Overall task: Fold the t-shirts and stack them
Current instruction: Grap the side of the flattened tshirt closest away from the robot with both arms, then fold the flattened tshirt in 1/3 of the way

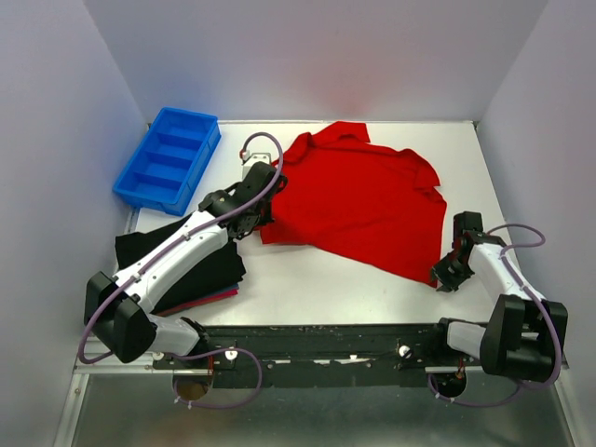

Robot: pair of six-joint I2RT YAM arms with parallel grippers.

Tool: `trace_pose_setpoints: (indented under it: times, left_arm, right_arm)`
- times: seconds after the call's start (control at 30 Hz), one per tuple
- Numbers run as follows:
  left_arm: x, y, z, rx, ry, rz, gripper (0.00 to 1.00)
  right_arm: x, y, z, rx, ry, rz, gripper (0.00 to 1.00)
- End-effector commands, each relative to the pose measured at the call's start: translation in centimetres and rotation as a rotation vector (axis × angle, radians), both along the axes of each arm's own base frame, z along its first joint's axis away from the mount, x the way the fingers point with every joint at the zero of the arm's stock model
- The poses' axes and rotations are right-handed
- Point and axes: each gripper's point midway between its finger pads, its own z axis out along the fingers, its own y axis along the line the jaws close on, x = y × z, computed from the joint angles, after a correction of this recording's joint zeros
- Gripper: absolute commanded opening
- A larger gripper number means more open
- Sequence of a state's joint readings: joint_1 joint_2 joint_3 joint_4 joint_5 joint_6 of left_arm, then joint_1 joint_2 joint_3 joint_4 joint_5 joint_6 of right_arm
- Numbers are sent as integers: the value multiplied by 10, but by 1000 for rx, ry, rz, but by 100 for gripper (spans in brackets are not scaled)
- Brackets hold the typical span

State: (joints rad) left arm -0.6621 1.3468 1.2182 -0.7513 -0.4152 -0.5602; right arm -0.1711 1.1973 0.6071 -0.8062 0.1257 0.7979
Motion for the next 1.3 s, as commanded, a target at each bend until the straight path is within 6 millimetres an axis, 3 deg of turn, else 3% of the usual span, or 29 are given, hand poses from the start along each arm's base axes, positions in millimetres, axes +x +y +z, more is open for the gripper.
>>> trace_pose_setpoints:
  times: [0.0, 0.1, 0.13, 0.17, 0.4, 0.6, 0.93, 1.1, 1.27]
  left_arm:
    - [1, -3, -5, -10, 14, -18, 0]
    - [1, -2, -5, -3, 16, -13, 0]
    - [1, -2, -6, 0, 17, -13, 0]
    - [1, -2, -5, 2, 17, -13, 0]
    - [13, -6, -1, 30, 22, -5, 0]
    - [38, -4, 8, 119, -6, 34, 0]
    - [97, -17, 29, 255, -94, 44, 0]
    - [119, -23, 33, 278, -121, 52, 0]
    - [137, -26, 35, 294, -144, 54, 0]
  right_arm:
    - [-3, -3, -7, -19, 23, -30, 36]
    - [-5, -1, -14, -2, 71, -35, 22]
    - [-4, -1, -12, 0, 75, -27, 6]
    - [-3, -3, -9, -9, 76, -28, 1]
    - [14, -5, 24, -20, -22, -14, 1]
    - [39, -3, 47, 3, -101, 14, 1]
    - [88, -7, 70, 62, -225, -15, 1]
    - [109, -19, 80, 87, -263, -49, 1]
    - [126, -36, 77, 98, -272, -89, 1]
